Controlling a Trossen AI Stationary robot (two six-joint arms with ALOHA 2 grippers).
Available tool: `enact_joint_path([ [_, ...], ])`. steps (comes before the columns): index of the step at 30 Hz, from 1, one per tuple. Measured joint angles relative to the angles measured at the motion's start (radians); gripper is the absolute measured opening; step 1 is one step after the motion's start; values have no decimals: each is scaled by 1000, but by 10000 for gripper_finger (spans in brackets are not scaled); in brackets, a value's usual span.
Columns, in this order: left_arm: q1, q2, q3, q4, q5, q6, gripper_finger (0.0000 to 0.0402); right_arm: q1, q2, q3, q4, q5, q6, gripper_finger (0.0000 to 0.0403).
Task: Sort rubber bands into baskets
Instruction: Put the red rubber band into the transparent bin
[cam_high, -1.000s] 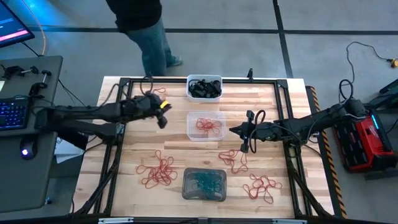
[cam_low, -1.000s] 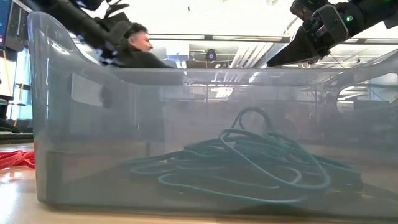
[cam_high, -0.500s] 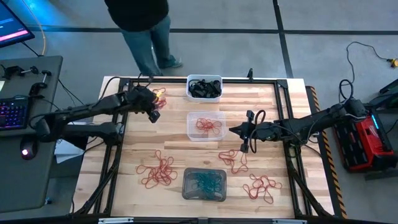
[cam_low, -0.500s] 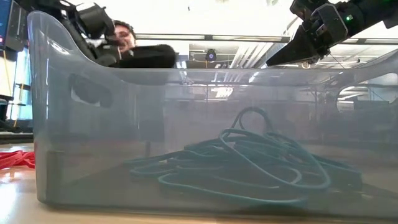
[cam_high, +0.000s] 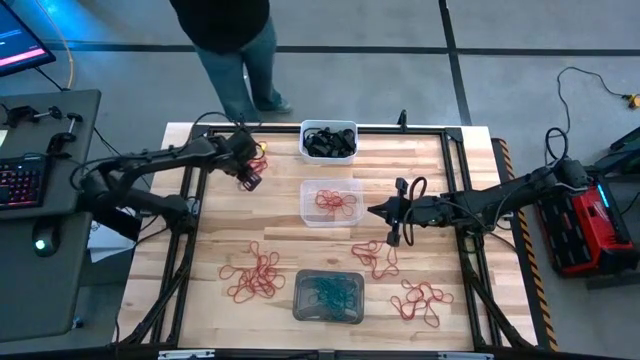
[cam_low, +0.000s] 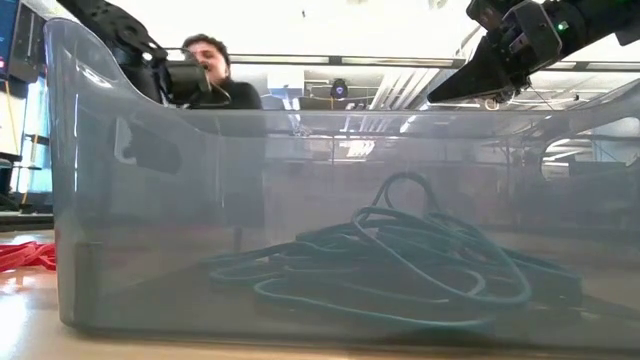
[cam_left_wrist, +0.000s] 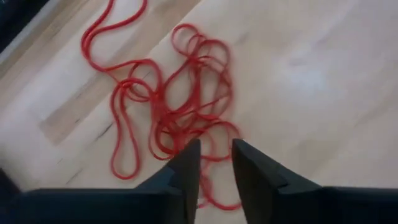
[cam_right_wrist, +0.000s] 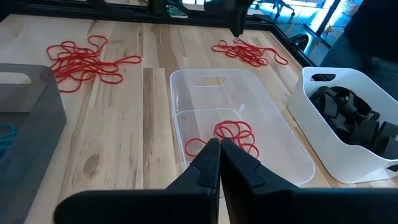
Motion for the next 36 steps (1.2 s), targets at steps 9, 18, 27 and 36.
enact_joint_path([
  [9, 23, 152, 40, -13, -131, 28, 141, 0, 0, 0, -1, -5, 0, 0],
  [18, 91, 238, 40, 25, -183, 34, 142, 0, 0, 0, -9, -4, 0, 0],
  [27, 114, 238, 40, 32, -88, 157, 63, 0, 0, 0, -9, -4, 9, 0],
  [36, 101, 169, 82, -48, -95, 187, 7, 0, 0, 0, -9, -4, 12, 0],
])
